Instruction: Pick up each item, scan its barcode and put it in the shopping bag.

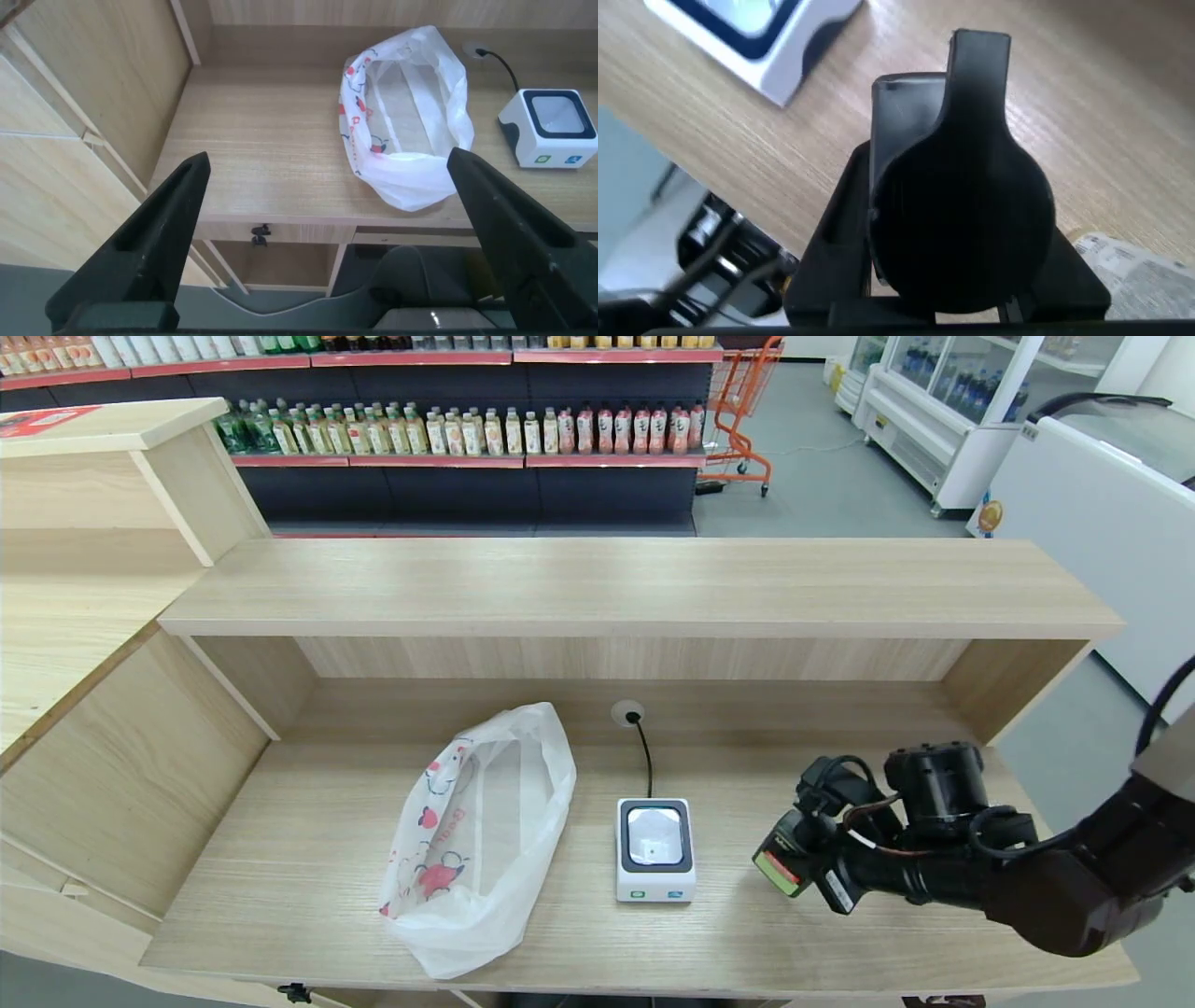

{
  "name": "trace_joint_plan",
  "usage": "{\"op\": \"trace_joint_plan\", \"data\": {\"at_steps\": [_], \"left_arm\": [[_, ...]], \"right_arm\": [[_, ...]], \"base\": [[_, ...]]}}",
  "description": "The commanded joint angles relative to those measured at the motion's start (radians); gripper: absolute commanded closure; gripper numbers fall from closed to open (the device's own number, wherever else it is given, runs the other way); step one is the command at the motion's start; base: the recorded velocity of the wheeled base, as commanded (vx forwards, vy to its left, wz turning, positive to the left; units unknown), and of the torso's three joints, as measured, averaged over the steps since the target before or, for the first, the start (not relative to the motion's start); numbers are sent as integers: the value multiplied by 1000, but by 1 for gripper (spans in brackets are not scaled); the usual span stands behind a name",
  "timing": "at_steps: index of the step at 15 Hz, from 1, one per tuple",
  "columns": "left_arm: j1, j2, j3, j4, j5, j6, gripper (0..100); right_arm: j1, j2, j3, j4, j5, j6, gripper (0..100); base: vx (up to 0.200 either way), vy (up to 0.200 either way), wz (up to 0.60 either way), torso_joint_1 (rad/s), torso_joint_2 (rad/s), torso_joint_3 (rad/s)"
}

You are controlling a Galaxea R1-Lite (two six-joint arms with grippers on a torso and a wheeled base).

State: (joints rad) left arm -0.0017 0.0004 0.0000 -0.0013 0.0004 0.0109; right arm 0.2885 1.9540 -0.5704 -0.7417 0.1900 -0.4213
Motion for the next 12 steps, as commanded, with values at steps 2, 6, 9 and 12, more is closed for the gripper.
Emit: {"op": "trace_joint_plan", "data": {"at_steps": [2, 6, 9, 12], "left_arm": [[0, 0, 0, 0, 1, 0, 0], [0, 0, 0, 0, 0, 0, 0], [0, 0, 0, 0, 0, 0, 0], [0, 0, 0, 0, 0, 0, 0]], "right_arm": [[-34, -330, 107, -1, -18, 156, 100], [-75, -474, 218, -123, -176, -238, 100], [-83, -527, 336, -265, -1, -510, 100], [-118, -544, 333, -162, 319, -1137, 100]], "base": [[0, 0, 0, 0, 0, 0], [0, 0, 0, 0, 0, 0], [0, 0, 0, 0, 0, 0], [0, 0, 0, 0, 0, 0]]}}
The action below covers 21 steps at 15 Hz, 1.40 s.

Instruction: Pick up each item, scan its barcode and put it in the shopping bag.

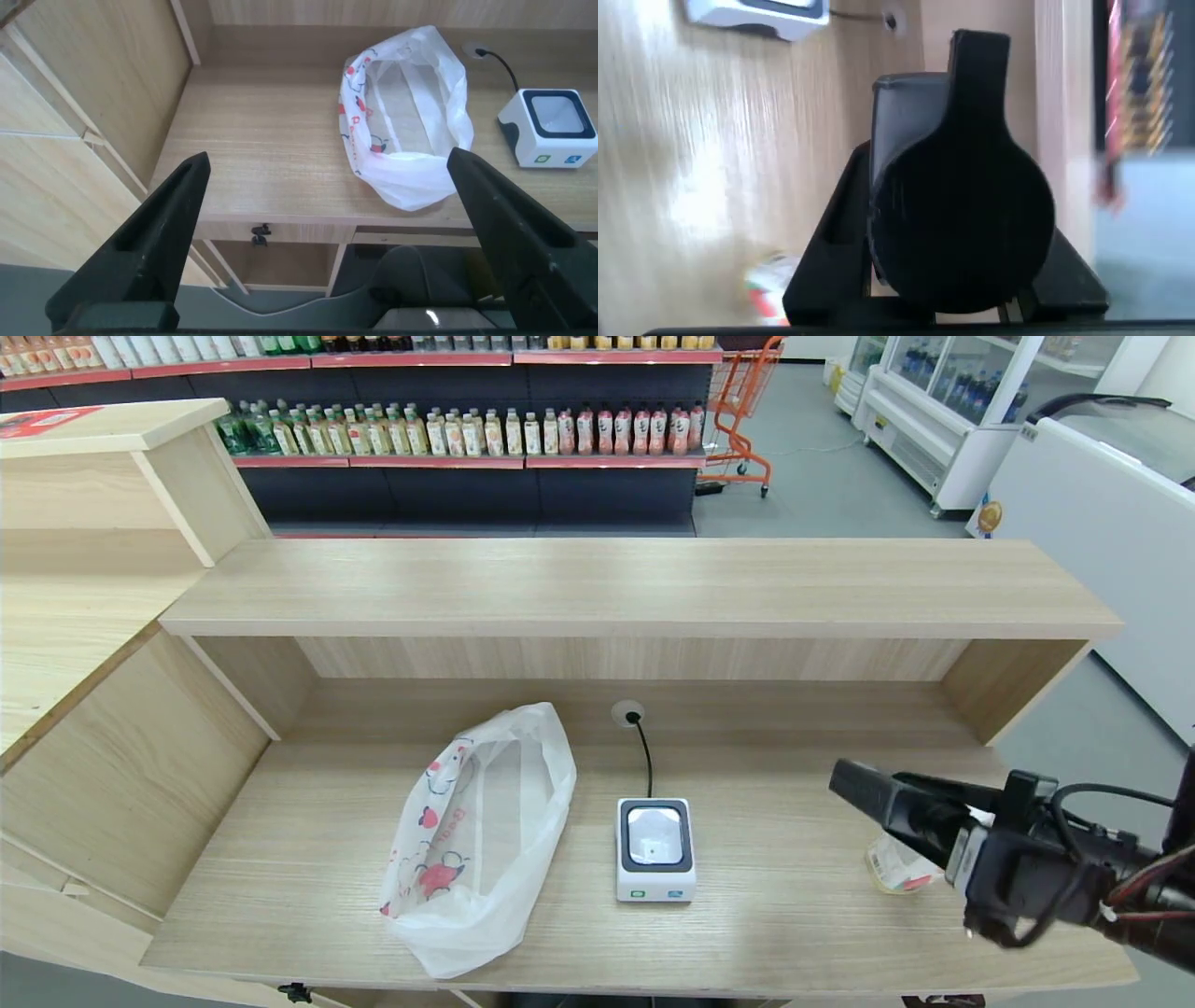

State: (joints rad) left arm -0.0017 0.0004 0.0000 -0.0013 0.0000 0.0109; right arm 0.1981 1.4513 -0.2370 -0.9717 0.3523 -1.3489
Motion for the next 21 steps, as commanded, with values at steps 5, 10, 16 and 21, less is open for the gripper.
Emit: {"op": "trace_joint_plan", "data": {"at_steps": [5, 10, 16, 21], "left_arm": [[0, 0, 0, 0, 2, 0, 0], [0, 0, 0, 0, 2, 0, 0], [0, 0, 0, 0, 2, 0, 0], [0, 0, 0, 0, 0, 0, 0]], "right_arm": [[93, 1, -30, 235, 306, -1003, 100], [348, 87, -125, 205, 324, -1237, 100], [426, 129, -199, 199, 327, -1296, 100], [460, 132, -216, 199, 358, -1320, 100]], "base": [[0, 0, 0, 0, 0, 0], [0, 0, 0, 0, 0, 0], [0, 0, 0, 0, 0, 0], [0, 0, 0, 0, 0, 0]]}}
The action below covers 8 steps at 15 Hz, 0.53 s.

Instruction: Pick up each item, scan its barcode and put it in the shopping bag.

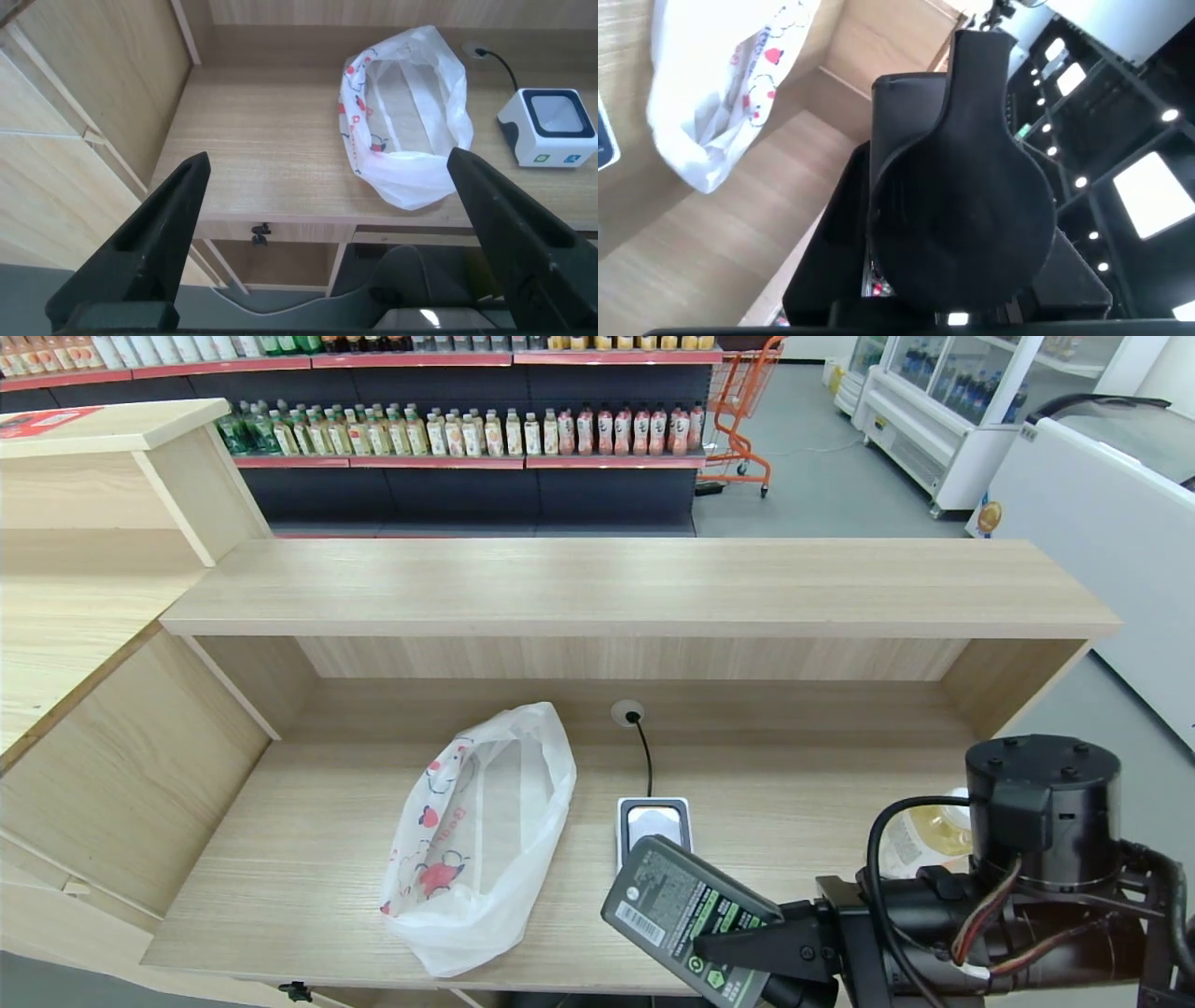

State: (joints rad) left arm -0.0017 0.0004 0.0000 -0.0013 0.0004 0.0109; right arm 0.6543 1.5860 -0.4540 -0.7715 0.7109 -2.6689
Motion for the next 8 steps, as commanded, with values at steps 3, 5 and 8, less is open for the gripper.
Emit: {"op": "trace_joint_plan", "data": {"at_steps": [3, 5, 8], "left_arm": [[0, 0, 0, 0, 1, 0, 0], [0, 0, 0, 0, 0, 0, 0], [0, 0, 0, 0, 0, 0, 0]], "right_arm": [[-4, -21, 0, -2, 41, -19, 100], [-25, -20, 5, -2, 73, -19, 100], [-59, -17, 8, -2, 114, -23, 100]], "base": [[0, 0, 0, 0, 0, 0], [0, 0, 0, 0, 0, 0], [0, 0, 0, 0, 0, 0]]}}
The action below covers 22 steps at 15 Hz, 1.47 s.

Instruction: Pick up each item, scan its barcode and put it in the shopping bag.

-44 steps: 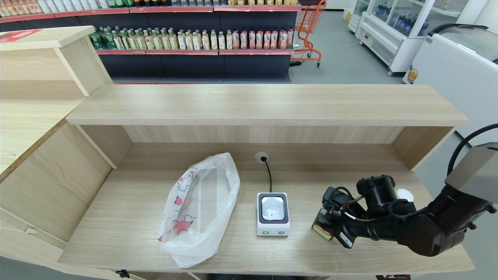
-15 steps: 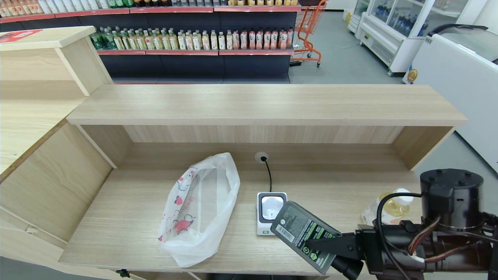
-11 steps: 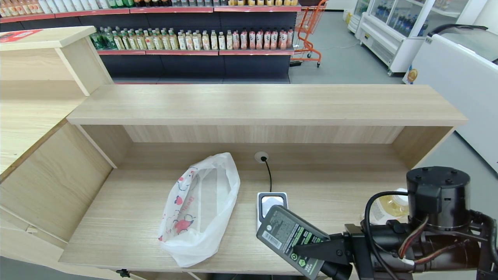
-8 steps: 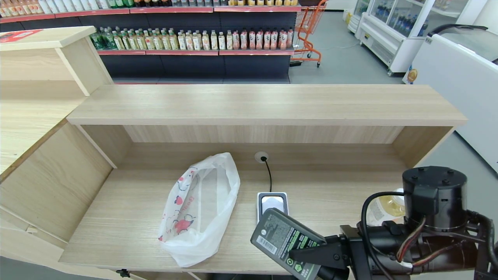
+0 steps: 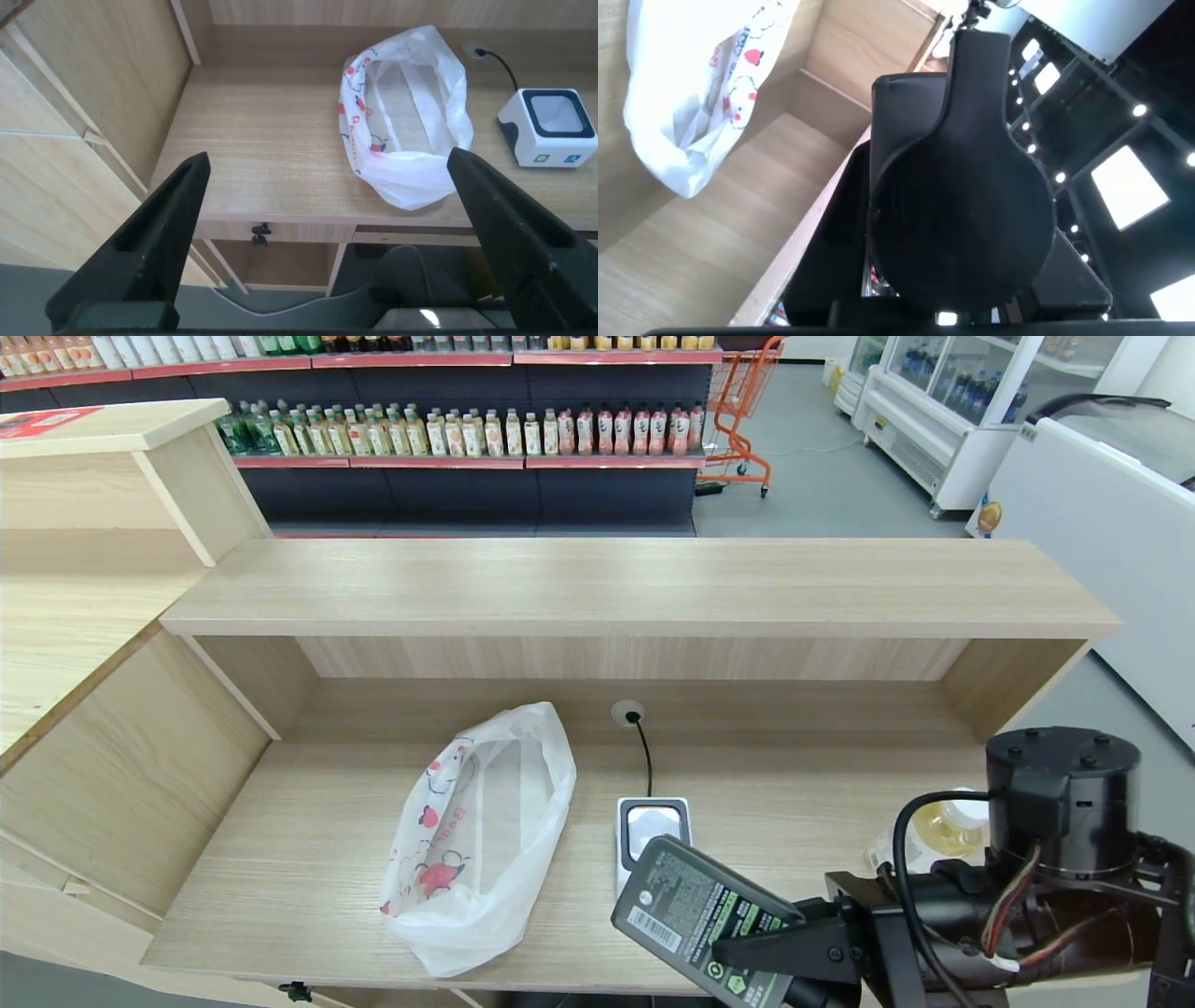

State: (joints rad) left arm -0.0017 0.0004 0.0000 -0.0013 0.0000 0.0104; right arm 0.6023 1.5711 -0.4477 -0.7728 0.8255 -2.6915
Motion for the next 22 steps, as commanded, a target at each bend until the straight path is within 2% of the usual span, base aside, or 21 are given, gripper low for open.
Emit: {"op": "trace_joint_plan", "data": {"at_steps": [1, 8, 9, 10, 11, 12, 13, 14, 15, 16, 17, 19, 20, 21, 22], "left_arm": [[0, 0, 0, 0, 0, 0, 0], [0, 0, 0, 0, 2, 0, 0], [0, 0, 0, 0, 2, 0, 0], [0, 0, 0, 0, 2, 0, 0], [0, 1, 0, 0, 0, 0, 0], [0, 0, 0, 0, 2, 0, 0], [0, 1, 0, 0, 0, 0, 0], [0, 0, 0, 0, 0, 0, 0], [0, 0, 0, 0, 2, 0, 0], [0, 0, 0, 0, 2, 0, 0], [0, 0, 0, 0, 2, 0, 0], [0, 0, 0, 0, 0, 0, 0], [0, 0, 0, 0, 2, 0, 0], [0, 0, 0, 0, 2, 0, 0], [0, 0, 0, 0, 2, 0, 0]], "right_arm": [[-9, -3, 23, 1, 29, -1, 100], [-55, -19, 41, 0, 70, 4, 100], [-73, -26, 38, 3, 67, 24, 100], [-90, -36, 30, 1, 67, 127, 100], [-99, -43, 20, -5, 57, 291, 100], [-118, -100, -6, -54, -3, 547, 100], [-151, -181, -2, -103, -80, 736, 100], [-257, -286, 49, -103, -160, 980, 100], [-276, -332, 58, -69, -158, 1208, 100], [-311, -356, 35, -43, -164, 1498, 100], [-362, -353, -36, -28, -218, 1756, 100], [-417, -309, -92, 75, -462, 2236, 100], [-417, -296, -92, 110, -508, 2340, 100], [-414, -256, -82, 239, -537, 2708, 100], [-406, -226, -80, 313, -533, 2894, 100]], "base": [[0, 0, 0, 0, 0, 0], [0, 0, 0, 0, 0, 0], [0, 0, 0, 0, 0, 0], [0, 0, 0, 0, 0, 0], [0, 0, 0, 0, 0, 0], [0, 0, 0, 0, 0, 0], [0, 0, 0, 0, 0, 0], [0, 0, 0, 0, 0, 0], [0, 0, 0, 0, 0, 0], [0, 0, 0, 0, 0, 0], [0, 0, 0, 0, 0, 0], [0, 0, 0, 0, 0, 0], [0, 0, 0, 0, 0, 0], [0, 0, 0, 0, 0, 0], [0, 0, 0, 0, 0, 0]]}}
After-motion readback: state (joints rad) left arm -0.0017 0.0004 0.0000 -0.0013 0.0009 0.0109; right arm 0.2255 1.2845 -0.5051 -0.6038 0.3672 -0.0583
